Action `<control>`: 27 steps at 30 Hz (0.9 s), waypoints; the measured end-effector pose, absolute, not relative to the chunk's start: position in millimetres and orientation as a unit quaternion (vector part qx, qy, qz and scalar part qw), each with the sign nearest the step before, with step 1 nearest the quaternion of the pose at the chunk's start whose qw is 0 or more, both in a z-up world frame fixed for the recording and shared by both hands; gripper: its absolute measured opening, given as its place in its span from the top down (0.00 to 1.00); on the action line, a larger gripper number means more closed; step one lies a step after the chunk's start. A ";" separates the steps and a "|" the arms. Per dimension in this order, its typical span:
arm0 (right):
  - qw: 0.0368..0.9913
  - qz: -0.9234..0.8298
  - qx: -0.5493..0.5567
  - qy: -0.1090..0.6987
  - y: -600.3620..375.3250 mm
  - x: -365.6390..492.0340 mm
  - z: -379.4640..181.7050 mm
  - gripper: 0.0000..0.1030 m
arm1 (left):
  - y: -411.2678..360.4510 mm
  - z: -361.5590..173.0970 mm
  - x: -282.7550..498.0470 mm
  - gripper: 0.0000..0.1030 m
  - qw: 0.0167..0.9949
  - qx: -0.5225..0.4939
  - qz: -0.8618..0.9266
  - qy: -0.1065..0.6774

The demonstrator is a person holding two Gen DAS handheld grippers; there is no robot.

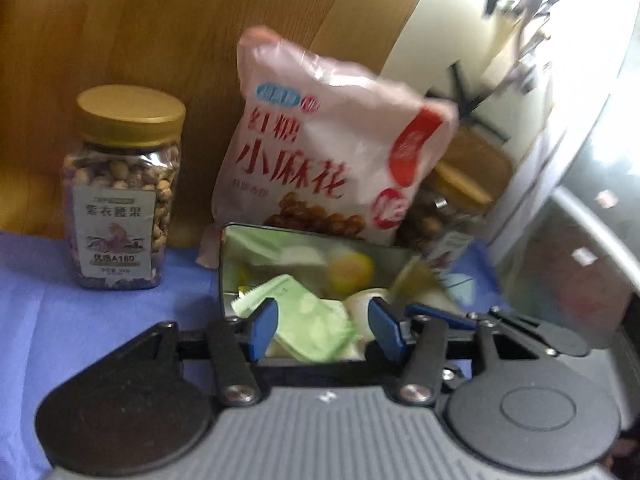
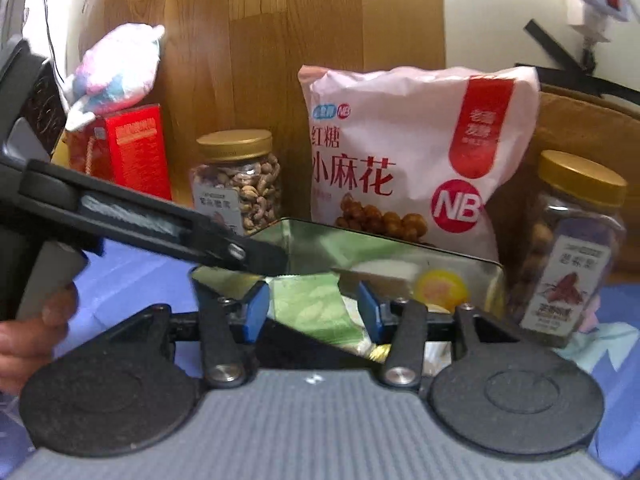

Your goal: Organize snacks

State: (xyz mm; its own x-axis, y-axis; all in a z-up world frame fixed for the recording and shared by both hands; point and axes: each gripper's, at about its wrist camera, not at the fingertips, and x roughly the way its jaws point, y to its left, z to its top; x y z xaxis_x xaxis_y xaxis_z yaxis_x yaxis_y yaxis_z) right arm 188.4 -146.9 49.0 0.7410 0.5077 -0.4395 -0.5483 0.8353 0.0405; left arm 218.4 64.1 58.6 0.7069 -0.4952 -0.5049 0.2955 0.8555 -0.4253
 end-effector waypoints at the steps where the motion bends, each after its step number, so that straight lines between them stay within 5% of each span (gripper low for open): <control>1: 0.930 0.293 -0.035 0.220 -151.7 179.1 52.2 0.50 | 69.4 61.4 206.9 0.50 0.911 -0.158 -0.220 0.312; 11: 0.865 0.394 -0.010 0.310 -135.7 98.9 9.7 0.50 | 110.8 21.8 85.2 0.49 0.884 -0.181 -0.206 0.378; 27: 0.844 0.393 0.058 0.359 -137.9 37.5 -18.2 0.51 | 120.4 -9.4 33.2 0.55 0.870 -0.227 -0.187 0.396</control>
